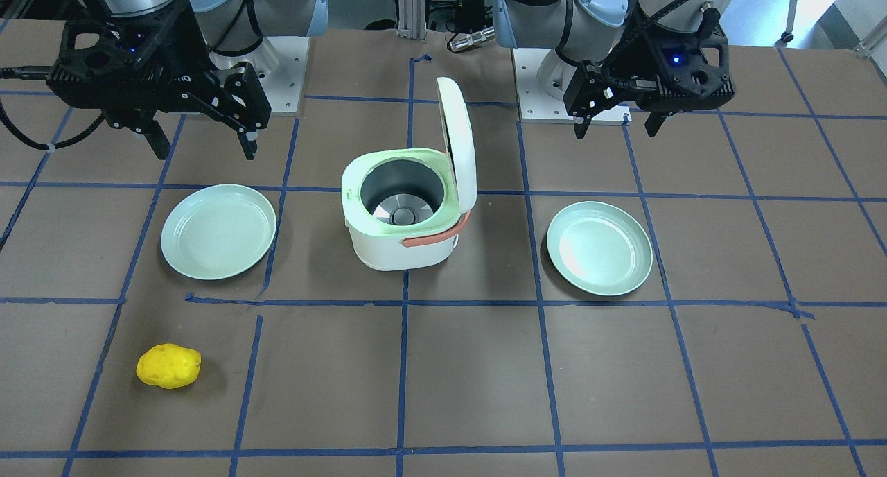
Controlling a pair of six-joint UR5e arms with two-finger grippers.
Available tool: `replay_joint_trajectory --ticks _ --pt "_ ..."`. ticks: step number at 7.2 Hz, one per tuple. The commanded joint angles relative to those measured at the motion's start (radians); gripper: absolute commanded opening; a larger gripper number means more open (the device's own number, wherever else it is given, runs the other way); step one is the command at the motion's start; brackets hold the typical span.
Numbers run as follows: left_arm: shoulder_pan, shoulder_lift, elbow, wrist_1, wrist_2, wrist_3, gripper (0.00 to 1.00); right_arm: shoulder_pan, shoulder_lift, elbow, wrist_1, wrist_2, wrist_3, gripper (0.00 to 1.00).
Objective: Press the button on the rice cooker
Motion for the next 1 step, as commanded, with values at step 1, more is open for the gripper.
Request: replay_joint_trajectory --ticks 1 --pt "0.0 0.0 0.0 0.0 0.0 0.0 1.0 0.001 -0.001 0.0 0.001 0.0 0.001 1.0"
